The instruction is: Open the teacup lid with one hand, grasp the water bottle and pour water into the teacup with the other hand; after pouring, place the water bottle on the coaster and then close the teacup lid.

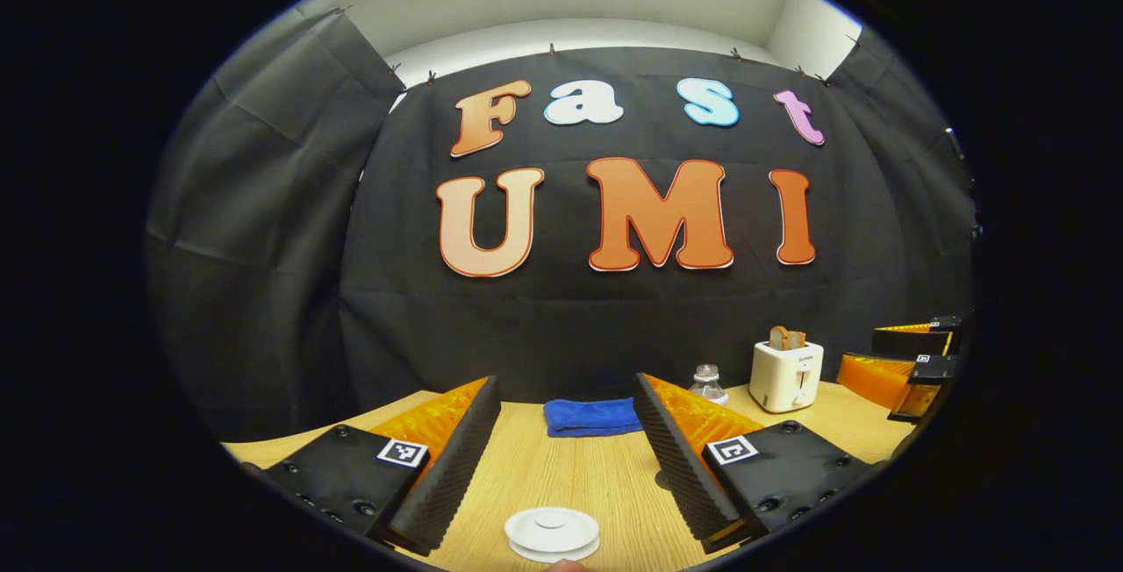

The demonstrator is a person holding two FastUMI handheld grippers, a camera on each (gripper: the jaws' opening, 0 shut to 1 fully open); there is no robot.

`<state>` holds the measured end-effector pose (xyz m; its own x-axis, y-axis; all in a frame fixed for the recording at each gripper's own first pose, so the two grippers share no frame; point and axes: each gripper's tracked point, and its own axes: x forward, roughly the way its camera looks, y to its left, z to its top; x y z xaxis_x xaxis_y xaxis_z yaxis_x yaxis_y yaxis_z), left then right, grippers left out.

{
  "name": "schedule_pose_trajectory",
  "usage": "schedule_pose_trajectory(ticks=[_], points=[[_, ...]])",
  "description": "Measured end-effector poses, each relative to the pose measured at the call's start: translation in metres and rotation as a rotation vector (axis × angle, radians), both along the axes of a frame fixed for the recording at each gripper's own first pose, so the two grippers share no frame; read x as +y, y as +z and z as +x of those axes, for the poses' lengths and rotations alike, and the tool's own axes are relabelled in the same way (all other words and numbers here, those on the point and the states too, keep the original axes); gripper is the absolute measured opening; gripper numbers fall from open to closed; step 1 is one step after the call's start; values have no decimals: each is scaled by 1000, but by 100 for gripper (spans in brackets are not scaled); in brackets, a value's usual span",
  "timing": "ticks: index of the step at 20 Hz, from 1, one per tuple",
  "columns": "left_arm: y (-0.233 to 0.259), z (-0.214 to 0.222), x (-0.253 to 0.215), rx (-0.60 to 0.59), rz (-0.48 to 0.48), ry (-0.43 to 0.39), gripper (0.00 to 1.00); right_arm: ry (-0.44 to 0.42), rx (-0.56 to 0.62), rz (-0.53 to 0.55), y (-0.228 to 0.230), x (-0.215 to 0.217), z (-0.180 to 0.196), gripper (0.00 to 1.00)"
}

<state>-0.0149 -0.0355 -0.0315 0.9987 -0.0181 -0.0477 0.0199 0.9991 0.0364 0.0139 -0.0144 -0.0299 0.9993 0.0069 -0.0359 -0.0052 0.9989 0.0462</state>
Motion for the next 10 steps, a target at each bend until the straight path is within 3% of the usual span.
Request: schedule_pose_trajectory(ticks=[1, 2, 3, 4, 8, 9, 10], points=[[2, 0, -2, -2, -2, -6, 99, -2, 4, 2, -1, 0, 1, 97], [3, 0, -4, -4, -1, -10, 95, -1, 5, 5, 0, 0, 0, 92], [3, 0, -3, -8, -1, -12, 99, 1, 3, 8, 0, 1, 0, 93], [4, 0, -4, -10, 0, -11, 95, -1, 3, 8, 0, 1, 0, 97], [0, 0, -1, -4, -4, -4, 95, -3, 6, 1, -2, -1, -1, 96], [-1, 0, 0, -2, -5, -3, 95, -3, 6, 2, -2, 0, 0, 92], [-1, 0, 1, -2, -5, -1, 99, -2, 5, 4, -1, 0, 0, 92]])
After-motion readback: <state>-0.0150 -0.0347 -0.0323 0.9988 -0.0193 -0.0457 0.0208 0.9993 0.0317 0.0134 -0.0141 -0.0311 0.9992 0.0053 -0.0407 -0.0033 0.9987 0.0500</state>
